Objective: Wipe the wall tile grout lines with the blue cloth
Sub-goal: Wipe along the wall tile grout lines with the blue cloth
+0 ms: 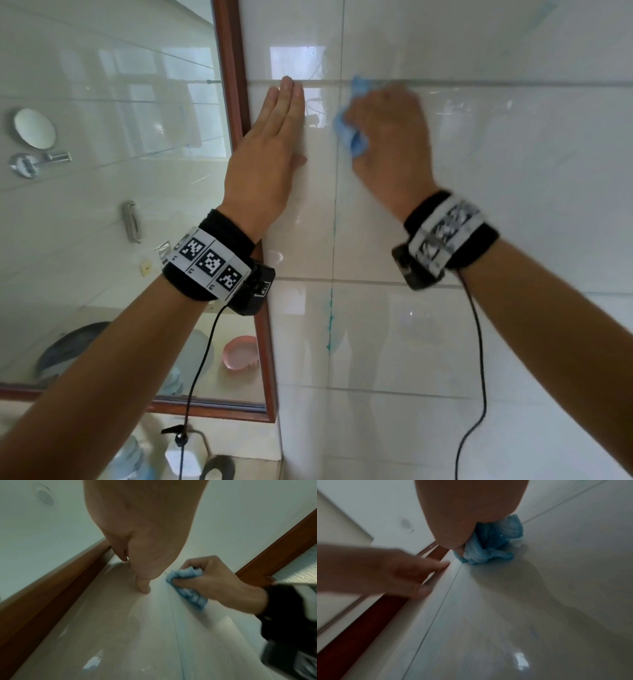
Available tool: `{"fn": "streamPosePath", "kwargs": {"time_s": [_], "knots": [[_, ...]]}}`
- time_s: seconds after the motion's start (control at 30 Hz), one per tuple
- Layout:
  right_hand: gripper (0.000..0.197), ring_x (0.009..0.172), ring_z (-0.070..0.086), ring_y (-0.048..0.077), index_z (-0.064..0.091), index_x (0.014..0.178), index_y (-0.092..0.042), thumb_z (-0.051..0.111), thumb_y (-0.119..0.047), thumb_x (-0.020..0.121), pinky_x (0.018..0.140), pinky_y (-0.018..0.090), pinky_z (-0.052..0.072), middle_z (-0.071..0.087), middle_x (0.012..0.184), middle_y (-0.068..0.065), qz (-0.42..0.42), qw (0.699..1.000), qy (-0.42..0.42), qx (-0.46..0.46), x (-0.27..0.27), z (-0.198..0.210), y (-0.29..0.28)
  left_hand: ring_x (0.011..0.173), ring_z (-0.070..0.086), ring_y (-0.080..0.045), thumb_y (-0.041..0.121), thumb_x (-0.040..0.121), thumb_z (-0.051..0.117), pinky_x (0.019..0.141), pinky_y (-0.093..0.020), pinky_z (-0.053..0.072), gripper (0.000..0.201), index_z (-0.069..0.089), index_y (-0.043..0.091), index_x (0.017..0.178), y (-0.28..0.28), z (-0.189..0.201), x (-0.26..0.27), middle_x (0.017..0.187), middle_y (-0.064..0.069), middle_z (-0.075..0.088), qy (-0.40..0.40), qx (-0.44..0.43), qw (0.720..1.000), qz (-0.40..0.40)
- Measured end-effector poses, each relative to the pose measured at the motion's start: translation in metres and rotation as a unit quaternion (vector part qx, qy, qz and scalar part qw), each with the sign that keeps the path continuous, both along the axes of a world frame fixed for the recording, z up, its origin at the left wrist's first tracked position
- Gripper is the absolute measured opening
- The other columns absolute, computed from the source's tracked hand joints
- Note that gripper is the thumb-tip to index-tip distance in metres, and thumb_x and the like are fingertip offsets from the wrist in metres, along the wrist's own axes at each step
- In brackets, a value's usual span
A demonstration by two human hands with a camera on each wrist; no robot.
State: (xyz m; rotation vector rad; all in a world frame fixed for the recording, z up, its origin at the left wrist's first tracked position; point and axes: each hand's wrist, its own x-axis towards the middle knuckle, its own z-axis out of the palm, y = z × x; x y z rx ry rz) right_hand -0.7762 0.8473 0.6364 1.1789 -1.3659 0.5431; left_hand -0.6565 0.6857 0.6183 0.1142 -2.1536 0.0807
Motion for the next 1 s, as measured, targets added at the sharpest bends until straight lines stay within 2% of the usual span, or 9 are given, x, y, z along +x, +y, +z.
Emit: {"fn": "streamPosePath", "kwargs": {"time_s": [0.07, 0.13, 0.27, 0.43, 0.53, 0.67, 0.77, 0.87, 1.0], "knots": [[0.015, 0.085, 0.061, 0.027, 0.069, 0.083, -0.012, 0.058, -0.003, 0.081, 0.081, 0.027, 0.035, 0.068, 0.087, 0.004, -0.014, 0.999, 0.002, -0.044, -0.001, 0.028, -0.002, 0.162, 0.005, -0.020, 0.000, 0.100, 0.060, 0.124, -0.020, 0.010, 0.083, 0.013, 0.012, 0.167, 0.000, -0.005, -0.002, 0.175, -0.004, 0.008, 0.011, 0.024, 0.999, -0.024], [0.012, 0.085, 0.061, 0.026, 0.069, 0.083, -0.012, 0.062, -0.002, 0.081, 0.083, 0.027, 0.036, 0.067, 0.085, 0.003, -0.009, 0.998, 0.007, -0.061, -0.001, 0.027, -0.004, 0.162, 0.004, -0.019, -0.003, 0.101, 0.057, 0.120, -0.011, 0.001, 0.080, 0.014, 0.012, 0.167, 0.000, -0.011, -0.005, 0.175, -0.004, 0.008, 0.027, 0.039, 0.998, -0.044], [0.020, 0.087, 0.063, 0.034, 0.071, 0.091, -0.007, 0.061, 0.002, 0.076, 0.088, 0.039, 0.043, 0.069, 0.096, 0.012, 0.016, 1.000, -0.004, 0.013, 0.005, -0.042, -0.007, 0.162, 0.003, -0.022, -0.007, 0.101, 0.052, 0.118, -0.005, -0.005, 0.078, 0.013, 0.011, 0.167, -0.001, -0.017, -0.009, 0.175, -0.006, 0.007, 0.040, 0.041, 0.996, -0.065], [0.028, 0.104, 0.066, 0.040, 0.070, 0.107, -0.001, 0.054, 0.003, 0.084, 0.103, 0.051, 0.048, 0.069, 0.113, 0.018, -0.023, 0.984, 0.033, 0.171, 0.008, -0.138, 0.005, 0.162, 0.003, -0.020, -0.004, 0.103, 0.053, 0.122, -0.017, 0.008, 0.078, 0.012, 0.012, 0.167, 0.000, -0.014, -0.004, 0.175, -0.005, 0.007, 0.021, 0.030, 0.998, -0.051], [0.028, 0.103, 0.066, 0.038, 0.071, 0.104, -0.002, 0.052, 0.002, 0.084, 0.102, 0.049, 0.049, 0.069, 0.111, 0.017, -0.040, 0.978, 0.060, 0.196, 0.009, -0.120, 0.007, 0.162, 0.003, -0.020, -0.002, 0.103, 0.053, 0.122, -0.017, 0.007, 0.077, 0.012, 0.012, 0.167, 0.000, -0.013, -0.002, 0.175, -0.005, 0.007, 0.014, 0.022, 0.999, -0.045], [0.021, 0.089, 0.064, 0.034, 0.071, 0.091, -0.009, 0.061, 0.002, 0.076, 0.089, 0.041, 0.044, 0.070, 0.103, 0.014, -0.005, 0.998, 0.018, 0.052, 0.005, -0.030, 0.001, 0.162, 0.003, -0.019, -0.004, 0.103, 0.052, 0.119, -0.010, 0.002, 0.078, 0.012, 0.012, 0.167, -0.001, -0.014, -0.002, 0.175, -0.005, 0.007, 0.018, 0.029, 0.998, -0.043], [0.012, 0.086, 0.063, 0.029, 0.070, 0.087, -0.012, 0.072, -0.004, 0.079, 0.087, 0.037, 0.045, 0.069, 0.090, 0.005, -0.024, 0.999, 0.026, -0.022, 0.002, 0.014, -0.011, 0.162, 0.005, -0.020, -0.003, 0.102, 0.054, 0.115, -0.004, -0.002, 0.078, 0.014, 0.011, 0.167, -0.001, -0.015, -0.003, 0.175, -0.006, 0.009, 0.023, 0.025, 0.998, -0.046], [0.014, 0.090, 0.065, 0.029, 0.072, 0.090, -0.011, 0.075, -0.005, 0.078, 0.093, 0.036, 0.044, 0.070, 0.093, 0.005, -0.012, 0.999, 0.016, -0.041, 0.004, -0.001, -0.016, 0.162, 0.004, -0.018, -0.003, 0.102, 0.054, 0.117, -0.007, 0.002, 0.078, 0.013, 0.013, 0.167, -0.001, -0.015, -0.003, 0.175, -0.004, 0.008, 0.023, 0.035, 0.998, -0.044], [0.022, 0.100, 0.065, 0.034, 0.073, 0.101, -0.006, 0.063, 0.002, 0.083, 0.102, 0.044, 0.040, 0.071, 0.111, 0.015, -0.004, 0.998, 0.012, 0.060, 0.012, -0.092, -0.015, 0.162, 0.004, -0.019, -0.002, 0.103, 0.053, 0.119, -0.013, 0.007, 0.077, 0.013, 0.013, 0.167, 0.000, -0.015, -0.003, 0.175, -0.004, 0.008, 0.023, 0.030, 0.998, -0.043]]}}
